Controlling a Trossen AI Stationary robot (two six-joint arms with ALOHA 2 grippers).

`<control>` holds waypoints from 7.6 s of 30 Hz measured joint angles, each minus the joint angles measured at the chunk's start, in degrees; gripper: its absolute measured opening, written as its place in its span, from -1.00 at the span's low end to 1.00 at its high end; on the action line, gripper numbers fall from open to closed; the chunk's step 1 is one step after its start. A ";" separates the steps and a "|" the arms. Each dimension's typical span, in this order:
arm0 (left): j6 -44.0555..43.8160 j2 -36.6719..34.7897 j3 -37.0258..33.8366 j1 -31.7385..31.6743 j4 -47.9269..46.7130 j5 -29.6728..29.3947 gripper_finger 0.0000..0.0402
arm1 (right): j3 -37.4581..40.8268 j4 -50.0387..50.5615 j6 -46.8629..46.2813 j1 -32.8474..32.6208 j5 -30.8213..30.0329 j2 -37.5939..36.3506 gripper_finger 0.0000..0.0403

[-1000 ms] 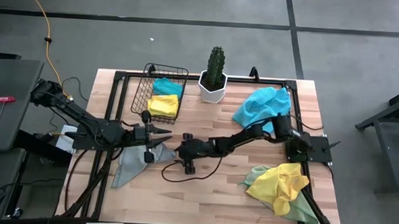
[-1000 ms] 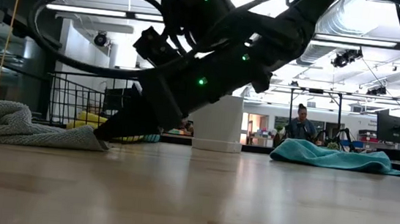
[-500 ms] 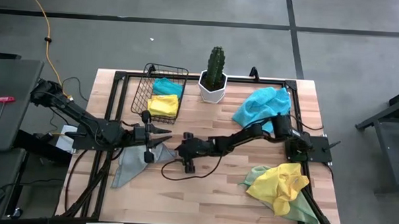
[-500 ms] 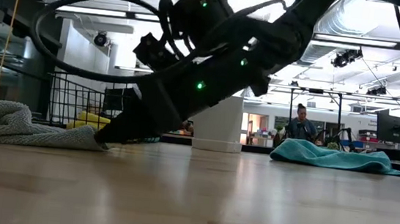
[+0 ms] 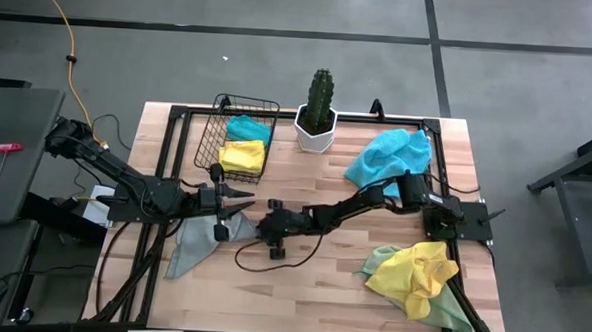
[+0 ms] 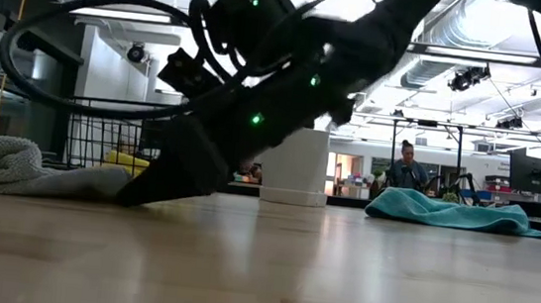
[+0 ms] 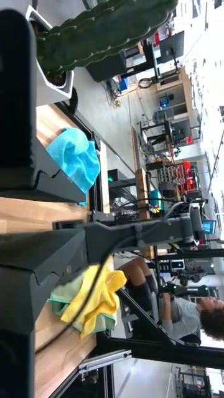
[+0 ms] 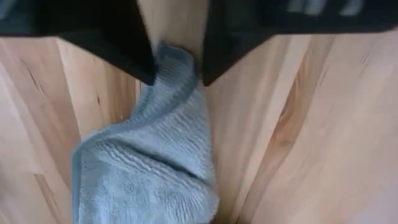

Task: Fold microfiber towels
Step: Fold the gray microfiber towel on the table

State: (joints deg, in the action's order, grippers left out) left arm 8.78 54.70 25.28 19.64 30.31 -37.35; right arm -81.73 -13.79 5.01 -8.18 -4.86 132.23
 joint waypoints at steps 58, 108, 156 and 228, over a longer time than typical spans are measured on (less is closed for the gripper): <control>-26.77 54.99 43.27 -15.94 -50.45 9.74 0.00 | 32.93 26.34 -32.17 -23.51 -11.15 -33.18 -1.00; -21.16 57.84 44.82 -25.60 -56.91 27.93 -0.28 | 32.84 22.21 -32.04 -22.59 -11.50 -33.19 -1.00; -9.03 57.00 45.22 -29.78 -57.99 35.82 -0.24 | 32.82 21.43 -31.98 -22.59 -11.50 -33.21 -1.00; 7.81 24.72 42.31 -16.72 -35.88 13.69 -1.00 | 9.37 76.71 -25.12 -17.86 -44.15 -56.16 -1.00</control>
State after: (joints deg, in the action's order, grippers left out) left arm 16.59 79.42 67.58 2.92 -5.57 -23.67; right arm -72.35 62.92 -20.11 -26.04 -49.01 76.07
